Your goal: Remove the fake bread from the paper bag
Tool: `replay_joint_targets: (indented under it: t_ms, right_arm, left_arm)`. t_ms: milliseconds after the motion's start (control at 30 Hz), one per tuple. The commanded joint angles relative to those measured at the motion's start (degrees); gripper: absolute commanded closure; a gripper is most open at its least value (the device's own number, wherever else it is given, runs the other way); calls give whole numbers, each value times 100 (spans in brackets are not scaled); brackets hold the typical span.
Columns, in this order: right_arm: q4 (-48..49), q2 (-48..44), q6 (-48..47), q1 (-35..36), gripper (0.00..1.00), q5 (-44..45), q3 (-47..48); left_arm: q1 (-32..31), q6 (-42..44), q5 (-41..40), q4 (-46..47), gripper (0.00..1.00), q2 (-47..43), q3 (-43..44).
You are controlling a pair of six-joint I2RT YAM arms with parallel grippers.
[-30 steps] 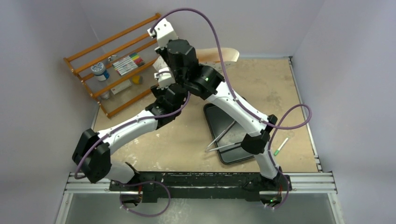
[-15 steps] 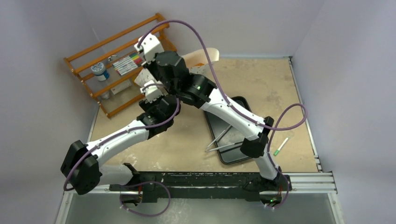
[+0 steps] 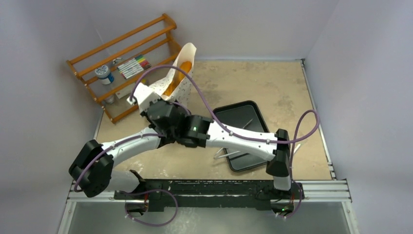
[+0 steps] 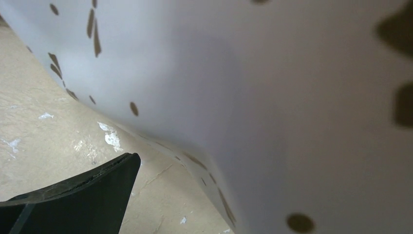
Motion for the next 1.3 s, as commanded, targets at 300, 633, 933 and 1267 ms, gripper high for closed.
replay_joint_targets:
  t_ms: [300, 633, 933, 1267]
  right_arm:
    - [-9, -922, 2231, 1921, 100, 339, -1907]
    - [-236, -1449, 2264, 1961, 84, 1031, -2005]
    - [-16, -1789, 1998, 1363, 56, 902, -2026]
    - [1008, -2325, 1155, 1249, 44, 1353, -2056]
  left_arm:
    - [-142, -510, 731, 361, 5, -630, -1120]
    - [-1050, -1201, 368, 9, 6, -726, -1307]
    - [-1290, -1103, 125, -205, 5, -613, -926]
    - [-1464, -1335, 138, -124, 6, -339, -1017]
